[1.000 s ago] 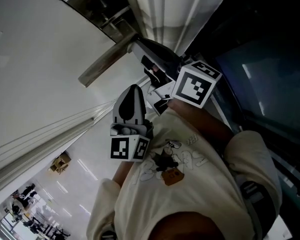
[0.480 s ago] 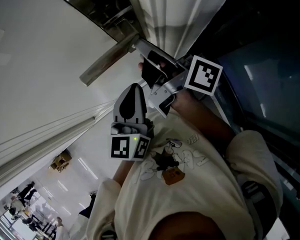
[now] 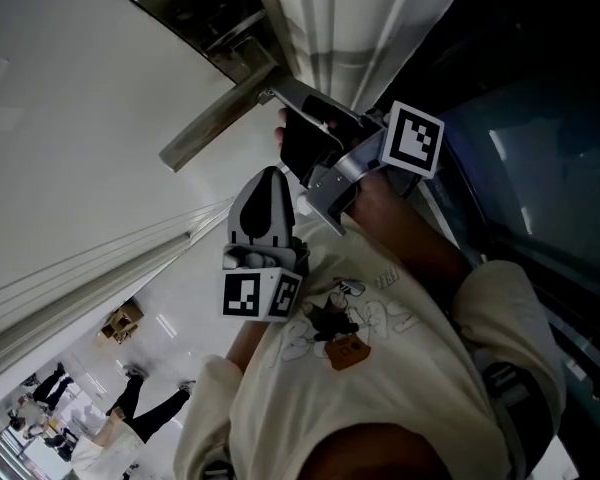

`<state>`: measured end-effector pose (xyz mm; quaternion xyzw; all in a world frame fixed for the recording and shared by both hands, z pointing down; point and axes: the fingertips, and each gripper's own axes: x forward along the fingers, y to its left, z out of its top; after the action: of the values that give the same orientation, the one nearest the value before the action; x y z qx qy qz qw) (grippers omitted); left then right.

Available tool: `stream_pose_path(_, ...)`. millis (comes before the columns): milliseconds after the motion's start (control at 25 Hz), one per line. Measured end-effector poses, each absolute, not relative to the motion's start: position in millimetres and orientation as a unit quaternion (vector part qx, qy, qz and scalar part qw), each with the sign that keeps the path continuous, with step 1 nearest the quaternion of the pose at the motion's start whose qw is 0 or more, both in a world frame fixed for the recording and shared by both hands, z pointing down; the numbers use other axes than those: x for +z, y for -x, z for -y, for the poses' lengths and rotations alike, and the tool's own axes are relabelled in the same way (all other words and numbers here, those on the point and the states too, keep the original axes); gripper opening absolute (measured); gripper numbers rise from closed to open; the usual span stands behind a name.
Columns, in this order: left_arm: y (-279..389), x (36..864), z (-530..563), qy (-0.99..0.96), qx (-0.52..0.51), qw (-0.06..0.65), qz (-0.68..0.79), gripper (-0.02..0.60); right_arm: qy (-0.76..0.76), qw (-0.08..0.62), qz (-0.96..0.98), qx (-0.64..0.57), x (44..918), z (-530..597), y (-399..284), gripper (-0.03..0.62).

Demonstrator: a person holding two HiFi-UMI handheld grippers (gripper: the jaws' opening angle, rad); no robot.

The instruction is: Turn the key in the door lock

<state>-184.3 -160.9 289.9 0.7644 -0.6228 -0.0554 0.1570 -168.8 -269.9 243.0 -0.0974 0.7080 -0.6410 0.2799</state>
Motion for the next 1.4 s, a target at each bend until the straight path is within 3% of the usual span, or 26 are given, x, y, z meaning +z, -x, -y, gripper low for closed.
stream_pose_path(200,180.1,289.3,159.8,-0.763,-0.053,0.159,0.625,0.005,0.091,0.276,-0.724,-0.626,238.2,269.6,169.9,0.028)
stream_pose_path(360,175.8,289.9,158.2,-0.756,-0.053,0.165,0.631,0.005,0.062,0.266,-0.729,-0.628,239.7,260.9,169.8,0.138)
stream_pose_path(600,150.5,297.4,145.6,-0.746,-0.039,0.18,0.64,0.005,0.095,0.24,-0.759,-0.598,260.2,245.1,131.4,0.137)
stream_pose_path(840,155.9,293.2,123.6,-0.733,-0.041,0.171,0.658,0.005,0.153,0.228,-0.8,-0.533,286.3,223.8,89.2,0.059)
stream_pose_path(1400,186.9,307.4,-28.2,-0.728,-0.09,0.191,0.652,0.005,0.149,0.171,-0.823,-0.521,306.1,91.9,123.1,0.028)
